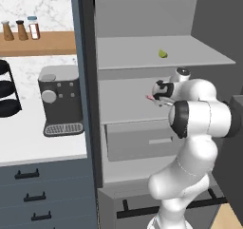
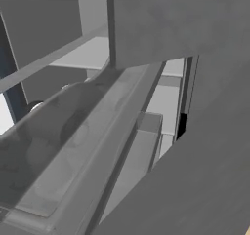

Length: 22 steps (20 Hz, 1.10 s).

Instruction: Place one lemon wedge and one steak in each tupperware on the nearby counter, to pack two identical lunches.

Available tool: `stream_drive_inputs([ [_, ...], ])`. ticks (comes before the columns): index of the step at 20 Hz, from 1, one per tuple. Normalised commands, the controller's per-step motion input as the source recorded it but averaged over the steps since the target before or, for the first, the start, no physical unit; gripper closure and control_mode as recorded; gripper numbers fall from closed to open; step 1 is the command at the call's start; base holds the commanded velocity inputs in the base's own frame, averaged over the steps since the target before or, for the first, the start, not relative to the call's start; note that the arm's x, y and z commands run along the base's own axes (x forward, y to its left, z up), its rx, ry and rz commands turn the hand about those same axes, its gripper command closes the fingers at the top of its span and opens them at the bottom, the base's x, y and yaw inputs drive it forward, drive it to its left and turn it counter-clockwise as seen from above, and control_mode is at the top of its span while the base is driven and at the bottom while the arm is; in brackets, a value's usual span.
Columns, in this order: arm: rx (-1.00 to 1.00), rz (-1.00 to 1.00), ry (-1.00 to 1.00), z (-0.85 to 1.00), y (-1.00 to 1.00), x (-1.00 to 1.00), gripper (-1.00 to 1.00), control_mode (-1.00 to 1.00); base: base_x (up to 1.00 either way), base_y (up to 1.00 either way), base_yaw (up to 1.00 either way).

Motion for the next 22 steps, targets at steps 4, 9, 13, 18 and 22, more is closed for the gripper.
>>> stream_drive_inputs([
  [4,-0.03,0.09,0.21,-0.81,0.00,0.03,1.00,-1.00,0.00,0.00,0.00],
  [9,-0.13,0.10,0.05,-0.85,0.30,-0.77,1.00,-1.00,0.00,0.00,0.00],
  [13,-0.19,0.05,-0.17,-0.75,0.59,-1.00,1.00,-1.00,0.00,0.00,0.00],
  [18,-0.07,0.08,-0.08,-0.15,0.55,-1.00,1.00,-1.00,0.00,0.00,0.00],
  [22,0.00,0.08,0.00,0.17,0.26,-1.00,1.00,-1.00,0.00,0.00,0.00],
])
